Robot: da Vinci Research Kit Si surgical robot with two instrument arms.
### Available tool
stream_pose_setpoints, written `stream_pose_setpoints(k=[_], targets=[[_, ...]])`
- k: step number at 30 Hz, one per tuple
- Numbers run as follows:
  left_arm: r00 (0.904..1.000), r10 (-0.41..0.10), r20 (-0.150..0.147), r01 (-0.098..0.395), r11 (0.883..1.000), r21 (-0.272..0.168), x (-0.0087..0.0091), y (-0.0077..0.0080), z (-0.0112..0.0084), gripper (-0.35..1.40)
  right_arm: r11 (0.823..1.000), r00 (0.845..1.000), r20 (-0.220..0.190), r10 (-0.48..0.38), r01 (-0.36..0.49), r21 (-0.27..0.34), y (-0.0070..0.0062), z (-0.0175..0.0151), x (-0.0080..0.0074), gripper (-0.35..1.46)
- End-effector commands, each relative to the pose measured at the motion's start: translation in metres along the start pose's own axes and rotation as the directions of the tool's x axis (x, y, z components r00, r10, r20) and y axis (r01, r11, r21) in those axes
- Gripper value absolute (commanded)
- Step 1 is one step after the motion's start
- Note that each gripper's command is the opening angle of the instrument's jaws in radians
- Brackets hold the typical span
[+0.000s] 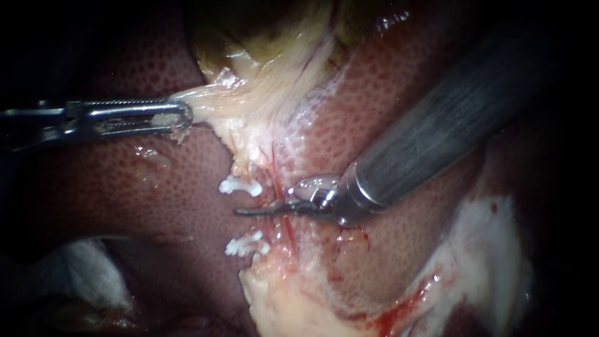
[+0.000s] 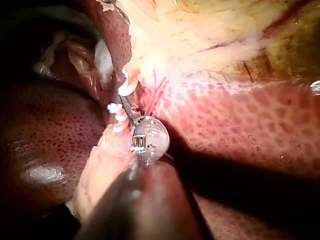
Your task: Go back from the cut left tube
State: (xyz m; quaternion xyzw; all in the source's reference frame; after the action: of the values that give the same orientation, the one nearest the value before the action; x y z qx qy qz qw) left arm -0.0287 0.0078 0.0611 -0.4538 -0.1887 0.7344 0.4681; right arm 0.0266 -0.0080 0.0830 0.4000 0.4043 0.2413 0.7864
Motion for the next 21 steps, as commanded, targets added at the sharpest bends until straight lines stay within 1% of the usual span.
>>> stream_pose_setpoints(k=[1,4,6,7,9,10,13,16,18,19,21], targets=[[1.0000,0.000,0.000,0.000,1.000,0.000,0.0000,0.0000,0.0000,-0.35,1.000,1.000,-0.003,0.000,0.000,0.002,-0.0001,0.0000,0.0000,-0.35],[1.0000,0.000,0.000,0.000,1.000,0.000,0.0000,0.0000,0.0000,-0.35,1.000,1.000,-0.009,0.000,0.000,0.004,-0.0001,0.0001,0.0001,-0.35],[1.0000,0.000,0.000,0.000,1.000,0.000,0.0000,0.0000,0.0000,-0.35,1.000,1.000,-0.026,-0.001,0.001,0.001,-0.0002,0.0003,0.0002,-0.35],[1.0000,0.000,0.000,0.000,1.000,0.000,0.0000,0.0000,0.0000,-0.35,1.000,0.999,-0.033,-0.001,0.001,-0.003,-0.0003,0.0003,0.0002,-0.11],[1.0000,0.000,0.000,0.000,1.000,0.000,0.0000,0.0000,0.0000,-0.35,1.000,0.999,-0.037,-0.001,0.001,-0.005,-0.0004,0.0004,0.0003,0.24],[1.0000,0.000,0.000,0.000,1.000,0.000,0.0000,0.0000,0.0000,-0.35,1.000,0.999,-0.038,-0.001,0.001,-0.005,-0.0005,0.0005,0.0003,0.34],[1.0000,0.000,0.000,0.000,1.000,0.000,0.0000,0.0000,0.0000,-0.35,1.000,0.999,-0.041,0.004,-0.004,-0.004,-0.0007,0.0006,0.0004,0.74],[1.0000,0.000,0.000,0.000,1.000,0.000,0.0000,0.0000,0.0000,-0.35,1.000,0.999,-0.049,0.004,-0.004,-0.001,-0.0008,0.0008,0.0005,1.04],[1.0000,0.000,0.000,0.000,1.000,0.000,0.0000,0.0000,0.0000,-0.35,1.000,0.998,-0.060,-0.002,0.002,0.002,-0.0009,0.0009,0.0006,1.19],[1.0000,0.000,0.000,0.000,1.000,0.000,0.0000,0.0000,0.0000,-0.35,1.000,0.998,-0.069,-0.003,0.003,0.005,-0.0009,0.0010,0.0006,1.26],[1.0000,0.000,0.000,0.000,1.000,0.000,0.0000,0.0000,0.0000,-0.35,1.000,0.997,-0.077,-0.003,0.004,0.008,-0.0009,0.0010,0.0006,1.33]])
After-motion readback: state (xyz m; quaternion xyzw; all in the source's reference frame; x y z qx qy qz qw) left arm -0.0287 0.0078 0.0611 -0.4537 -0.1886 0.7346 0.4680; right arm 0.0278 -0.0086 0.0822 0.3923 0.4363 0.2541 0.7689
